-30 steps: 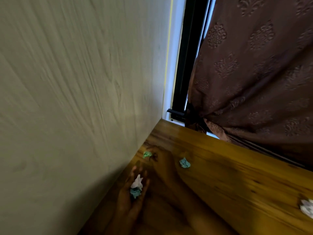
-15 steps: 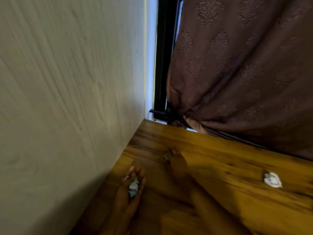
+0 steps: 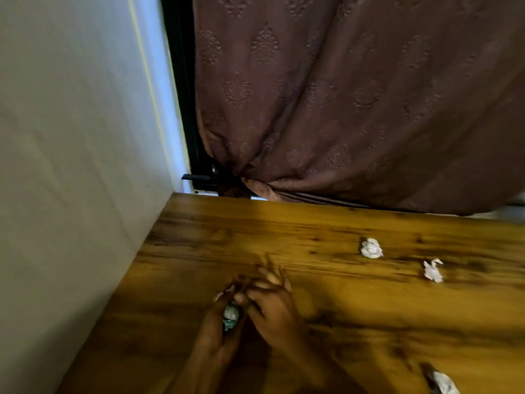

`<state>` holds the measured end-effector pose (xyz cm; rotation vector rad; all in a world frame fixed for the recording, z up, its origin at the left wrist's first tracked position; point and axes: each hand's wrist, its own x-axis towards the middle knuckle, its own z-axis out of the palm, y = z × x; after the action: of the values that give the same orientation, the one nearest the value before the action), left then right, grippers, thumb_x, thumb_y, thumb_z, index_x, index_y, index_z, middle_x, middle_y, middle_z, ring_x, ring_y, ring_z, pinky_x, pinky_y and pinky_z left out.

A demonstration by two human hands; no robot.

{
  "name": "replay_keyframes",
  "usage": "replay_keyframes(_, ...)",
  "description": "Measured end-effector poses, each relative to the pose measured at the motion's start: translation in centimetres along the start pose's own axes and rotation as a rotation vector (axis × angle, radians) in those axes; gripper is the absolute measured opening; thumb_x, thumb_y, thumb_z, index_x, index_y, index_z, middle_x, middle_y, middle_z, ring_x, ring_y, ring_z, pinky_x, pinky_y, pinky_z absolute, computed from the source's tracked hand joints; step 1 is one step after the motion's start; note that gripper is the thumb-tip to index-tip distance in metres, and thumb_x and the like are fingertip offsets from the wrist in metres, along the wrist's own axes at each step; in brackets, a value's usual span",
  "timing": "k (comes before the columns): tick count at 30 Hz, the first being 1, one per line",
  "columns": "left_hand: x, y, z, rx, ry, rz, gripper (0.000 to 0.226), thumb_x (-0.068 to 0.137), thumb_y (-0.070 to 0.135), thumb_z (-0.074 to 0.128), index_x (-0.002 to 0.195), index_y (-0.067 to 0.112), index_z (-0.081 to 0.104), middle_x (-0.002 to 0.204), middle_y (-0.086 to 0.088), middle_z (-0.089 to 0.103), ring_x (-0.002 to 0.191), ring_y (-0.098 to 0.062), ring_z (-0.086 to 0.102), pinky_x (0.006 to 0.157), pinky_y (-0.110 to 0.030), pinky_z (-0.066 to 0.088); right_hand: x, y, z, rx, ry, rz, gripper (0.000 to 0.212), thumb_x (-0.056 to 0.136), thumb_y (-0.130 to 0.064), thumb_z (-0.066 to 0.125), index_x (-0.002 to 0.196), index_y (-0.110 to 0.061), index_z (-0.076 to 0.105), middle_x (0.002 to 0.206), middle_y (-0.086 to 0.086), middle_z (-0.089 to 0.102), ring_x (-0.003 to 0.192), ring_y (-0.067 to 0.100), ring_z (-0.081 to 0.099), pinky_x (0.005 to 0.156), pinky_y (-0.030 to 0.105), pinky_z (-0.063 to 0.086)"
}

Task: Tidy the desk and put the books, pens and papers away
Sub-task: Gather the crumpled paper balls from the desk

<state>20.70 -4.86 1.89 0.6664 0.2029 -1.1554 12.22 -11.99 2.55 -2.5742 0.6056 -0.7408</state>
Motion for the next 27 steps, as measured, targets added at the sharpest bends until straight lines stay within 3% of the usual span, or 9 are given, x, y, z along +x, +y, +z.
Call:
replay_keyframes(2,0.7,-1.3,1.0,0.006,0.062,0.015,0.009,0.074,0.003,0.07,0.075,0.011,0.075,0.094,-0.011,0.068,0.073,-0.018,0.071,0.054,-0.026,0.058,-0.3,3.2,-3.4,0.062,0.057,0.065,0.033,0.087,-0.041,0.039,0.097,-0.031,0.069,0.115,-0.009,0.067,0.122,0.015,0.051,0.105,0.032,0.025)
replay_keyframes(5,2.0,-3.4,2.9,0.032,0.059,-0.041,0.02,0.092,0.003,0.047,0.094,0.012,0.065,0.094,-0.006,0.07,0.078,-0.018,0.071,0.063,-0.029,0.059,0.1,10.7,-8.0,-0.001,0.255,0.295,0.03,0.084,-0.024,0.051,0.109,-0.023,0.067,0.111,0.005,0.067,0.107,0.024,0.058,0.092,0.034,0.044)
replay_keyframes(10,2.0,-8.4,6.3,0.103,0.025,-0.081,0.02,0.094,0.004,0.044,0.103,0.011,0.06,0.094,-0.007,0.069,0.089,-0.022,0.065,0.069,-0.029,0.058,0.6,21.9,-11.7,-0.487,-0.18,0.689,0.062,0.092,-0.011,0.047,0.147,-0.016,0.018,0.154,0.01,0.019,0.142,0.031,0.018,0.109,0.044,0.03)
replay_keyframes(14,1.6,-13.0,8.6,0.116,0.043,-0.092,0.021,0.095,0.003,0.044,0.106,0.009,0.06,0.091,-0.008,0.07,0.09,-0.024,0.065,0.069,-0.032,0.058,-1.4,24.8,-13.1,-0.353,-0.271,0.506,0.05,0.093,-0.017,0.047,0.142,-0.02,0.036,0.144,0.008,0.039,0.126,0.028,0.044,0.1,0.034,0.04)
replay_keyframes(17,1.3,-15.7,9.8,0.125,0.061,-0.081,0.024,0.094,0.004,0.043,0.109,0.01,0.061,0.094,-0.008,0.072,0.087,-0.024,0.069,0.069,-0.034,0.058,-3.4,22.4,-15.5,-0.025,-0.056,0.477,0.042,0.091,-0.017,0.057,0.131,-0.022,0.051,0.127,0.002,0.058,0.11,0.02,0.059,0.087,0.024,0.045)
replay_keyframes(19,1.4,-17.6,10.5,0.122,0.062,-0.072,0.027,0.094,0.005,0.043,0.114,0.01,0.06,0.102,-0.008,0.07,0.093,-0.024,0.066,0.075,-0.035,0.052,-5.1,19.2,-17.2,0.237,0.004,0.493,0.044,0.088,-0.021,0.063,0.129,-0.028,0.047,0.113,-0.014,0.059,0.1,0.004,0.06,0.076,0.012,0.045)
replay_keyframes(22,1.2,-20.1,11.3,0.077,0.028,-0.101,0.024,0.093,0.014,0.045,0.105,0.009,0.064,0.092,-0.009,0.073,0.078,-0.02,0.071,0.064,-0.03,0.058,-8.2,15.3,-17.5,0.35,-0.096,0.389,0.037,0.086,-0.034,0.063,0.12,-0.035,0.047,0.112,-0.02,0.059,0.105,-0.003,0.056,0.086,0.015,0.047)
replay_keyframes(25,0.5,-22.8,11.0,0.035,0.012,-0.136,0.045,0.085,0.042,0.051,0.107,0.006,0.065,0.103,-0.016,0.071,0.088,-0.025,0.07,0.07,-0.033,0.059,-10.2,15.2,-17.6,0.095,-0.214,0.228,0.037,0.085,-0.048,0.05,0.117,-0.03,0.055,0.127,-0.011,0.056,0.127,0.006,0.042,0.116,0.039,0.019)
replay_keyframes(27,-0.1,-24.4,10.9,0.006,0.023,-0.132,0.053,0.078,0.045,0.054,0.112,0.005,0.063,0.113,-0.019,0.067,0.102,-0.029,0.066,0.084,-0.038,0.055,-10.5,16.2,-18.7,0.042,-0.329,0.189,0.034,0.089,-0.043,0.053,0.12,-0.03,0.057,0.141,-0.009,0.047,0.138,0.004,0.025,0.119,0.043,-0.006)
